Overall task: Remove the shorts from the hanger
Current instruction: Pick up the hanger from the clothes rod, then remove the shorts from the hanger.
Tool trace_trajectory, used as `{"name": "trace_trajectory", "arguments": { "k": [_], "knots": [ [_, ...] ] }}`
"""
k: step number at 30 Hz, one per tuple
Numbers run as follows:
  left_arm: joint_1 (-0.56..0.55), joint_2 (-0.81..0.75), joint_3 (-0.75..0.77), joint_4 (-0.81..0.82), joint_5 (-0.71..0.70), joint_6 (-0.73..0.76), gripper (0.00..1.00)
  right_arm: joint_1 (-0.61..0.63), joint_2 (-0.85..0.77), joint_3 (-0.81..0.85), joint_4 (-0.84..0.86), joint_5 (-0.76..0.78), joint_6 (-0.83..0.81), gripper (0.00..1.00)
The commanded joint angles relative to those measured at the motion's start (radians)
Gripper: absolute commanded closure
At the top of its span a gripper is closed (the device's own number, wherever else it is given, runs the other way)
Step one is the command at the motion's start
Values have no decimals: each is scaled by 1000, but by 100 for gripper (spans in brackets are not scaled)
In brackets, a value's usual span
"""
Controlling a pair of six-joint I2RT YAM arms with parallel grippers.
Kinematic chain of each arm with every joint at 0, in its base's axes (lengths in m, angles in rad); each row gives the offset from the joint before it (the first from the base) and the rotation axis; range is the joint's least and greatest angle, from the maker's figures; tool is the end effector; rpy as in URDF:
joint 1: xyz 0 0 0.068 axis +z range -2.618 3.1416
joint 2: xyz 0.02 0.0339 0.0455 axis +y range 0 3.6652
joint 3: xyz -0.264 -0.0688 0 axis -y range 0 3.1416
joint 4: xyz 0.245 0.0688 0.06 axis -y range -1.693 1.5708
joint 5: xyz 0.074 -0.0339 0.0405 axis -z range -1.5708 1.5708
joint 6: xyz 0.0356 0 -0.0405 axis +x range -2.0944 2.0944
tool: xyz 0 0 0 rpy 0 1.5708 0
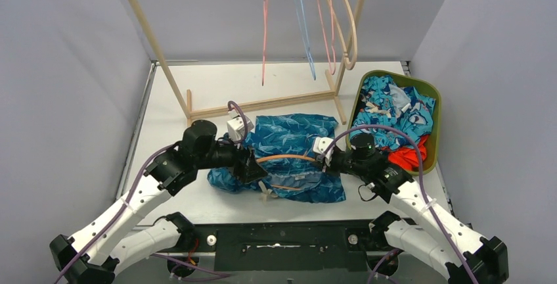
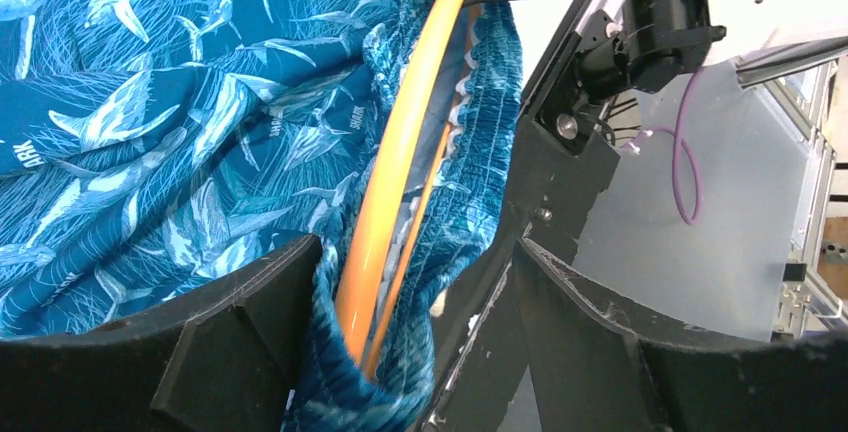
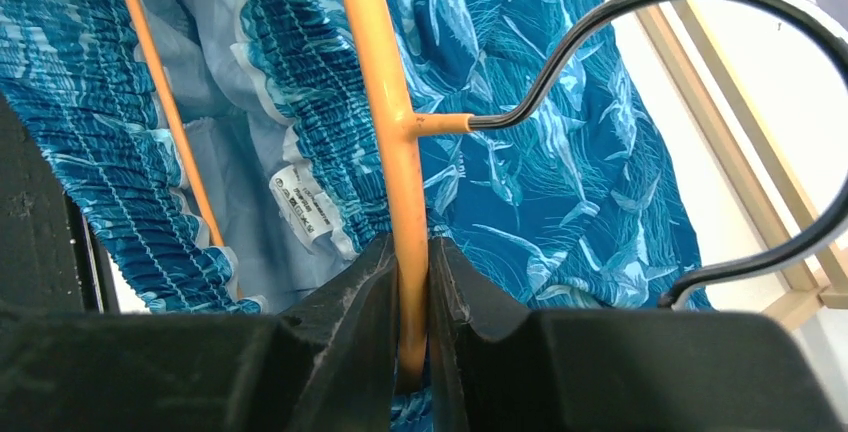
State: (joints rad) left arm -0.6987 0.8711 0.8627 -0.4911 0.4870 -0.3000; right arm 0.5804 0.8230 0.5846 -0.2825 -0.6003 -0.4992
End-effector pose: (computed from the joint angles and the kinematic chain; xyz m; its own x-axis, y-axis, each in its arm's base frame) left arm 0.1333 -0.1337 0.3229 -0.6113 0.1725 -0.7724 0.7352 0.4851 -0.4736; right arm 0.1415 0.1168 0.2561 0.0474 -0.4413 -0.8961 -0.9562 0.2393 -0.1684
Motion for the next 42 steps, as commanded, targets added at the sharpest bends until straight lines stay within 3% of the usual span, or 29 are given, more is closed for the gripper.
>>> {"name": "trace_trajectory", "arguments": {
  "k": [1,6,11,15,22,29,32,38,42],
  "knots": [
    [-1,47,75,-31,-45,46,32,20,6,59,32,-30,-31,100],
    [-1,60,160,-84,-204,42,31,31,13,75,-1,-50,-45,100],
    [-1,62,116,23,-35,36,32,35,30,83,8,-75,-32,100],
    [-5,117,83,73,116,-2,40,49,44,81,53,-95,-6,100],
    [-64,235,119,-14,50,41,50,81,55,83,107,-90,16,100],
    [-72,240,96,-16,-45,27,87,88,58,77,130,-64,36,100],
    [-71,218,93,-17,-78,21,100,89,46,71,157,0,79,90],
    [-71,132,72,-1,-150,38,100,90,-25,38,279,233,301,48],
    [-71,74,76,-8,-212,48,100,88,-77,30,282,348,464,30]
  ]
}}
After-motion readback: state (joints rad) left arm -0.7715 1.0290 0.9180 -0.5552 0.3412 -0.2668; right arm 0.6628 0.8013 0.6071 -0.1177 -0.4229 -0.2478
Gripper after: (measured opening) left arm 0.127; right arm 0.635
